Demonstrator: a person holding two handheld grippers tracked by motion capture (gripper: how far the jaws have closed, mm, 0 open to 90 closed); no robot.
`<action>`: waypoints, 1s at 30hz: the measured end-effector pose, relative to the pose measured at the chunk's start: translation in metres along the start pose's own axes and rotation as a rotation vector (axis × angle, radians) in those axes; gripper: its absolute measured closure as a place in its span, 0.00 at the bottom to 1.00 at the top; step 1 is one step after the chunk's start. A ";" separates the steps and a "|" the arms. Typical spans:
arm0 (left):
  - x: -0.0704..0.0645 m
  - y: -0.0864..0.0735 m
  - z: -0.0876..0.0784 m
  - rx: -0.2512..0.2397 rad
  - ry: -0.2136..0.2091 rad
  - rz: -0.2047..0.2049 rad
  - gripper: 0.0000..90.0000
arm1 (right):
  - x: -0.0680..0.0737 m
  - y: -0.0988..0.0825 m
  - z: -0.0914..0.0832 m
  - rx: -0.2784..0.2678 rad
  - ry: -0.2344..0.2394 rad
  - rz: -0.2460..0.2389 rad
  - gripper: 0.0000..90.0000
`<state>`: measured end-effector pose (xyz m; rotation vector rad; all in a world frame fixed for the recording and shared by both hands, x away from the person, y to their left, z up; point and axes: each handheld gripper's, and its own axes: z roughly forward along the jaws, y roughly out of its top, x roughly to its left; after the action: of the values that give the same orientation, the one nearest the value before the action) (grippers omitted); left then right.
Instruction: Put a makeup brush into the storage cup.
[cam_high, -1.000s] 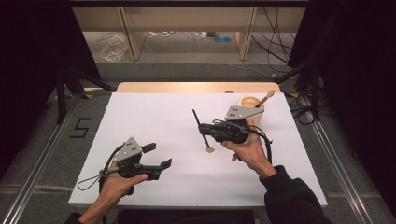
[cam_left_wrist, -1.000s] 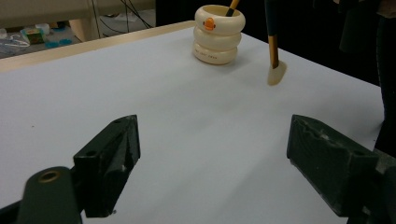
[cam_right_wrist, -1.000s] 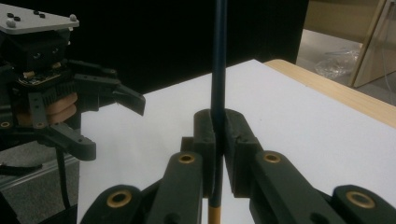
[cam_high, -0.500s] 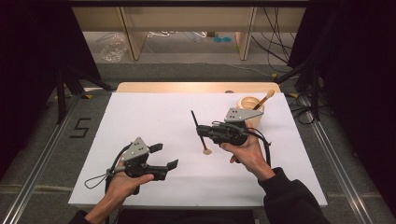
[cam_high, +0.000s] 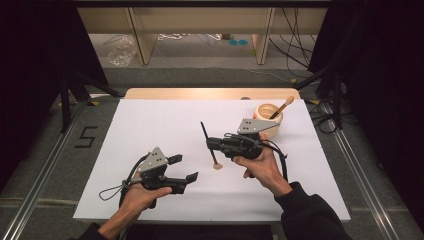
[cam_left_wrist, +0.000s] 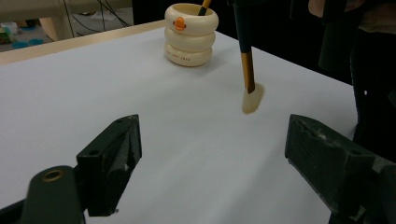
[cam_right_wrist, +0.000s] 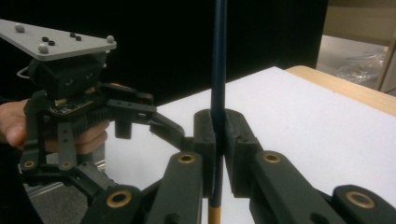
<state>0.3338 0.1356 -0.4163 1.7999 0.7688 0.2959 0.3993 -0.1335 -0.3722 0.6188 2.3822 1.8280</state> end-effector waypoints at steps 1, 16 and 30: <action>0.000 0.000 0.001 0.000 0.001 0.000 0.21 | 0.001 -0.001 0.001 0.001 0.005 0.002 0.95; -0.001 0.001 0.005 0.014 -0.009 0.019 0.22 | 0.007 -0.007 0.005 0.010 0.007 0.005 0.95; 0.008 0.002 -0.004 0.031 0.007 0.040 0.22 | 0.011 -0.005 0.001 0.222 -0.022 -0.154 0.95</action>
<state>0.3386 0.1435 -0.4146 1.8462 0.7462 0.3185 0.3883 -0.1300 -0.3748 0.4549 2.5596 1.5028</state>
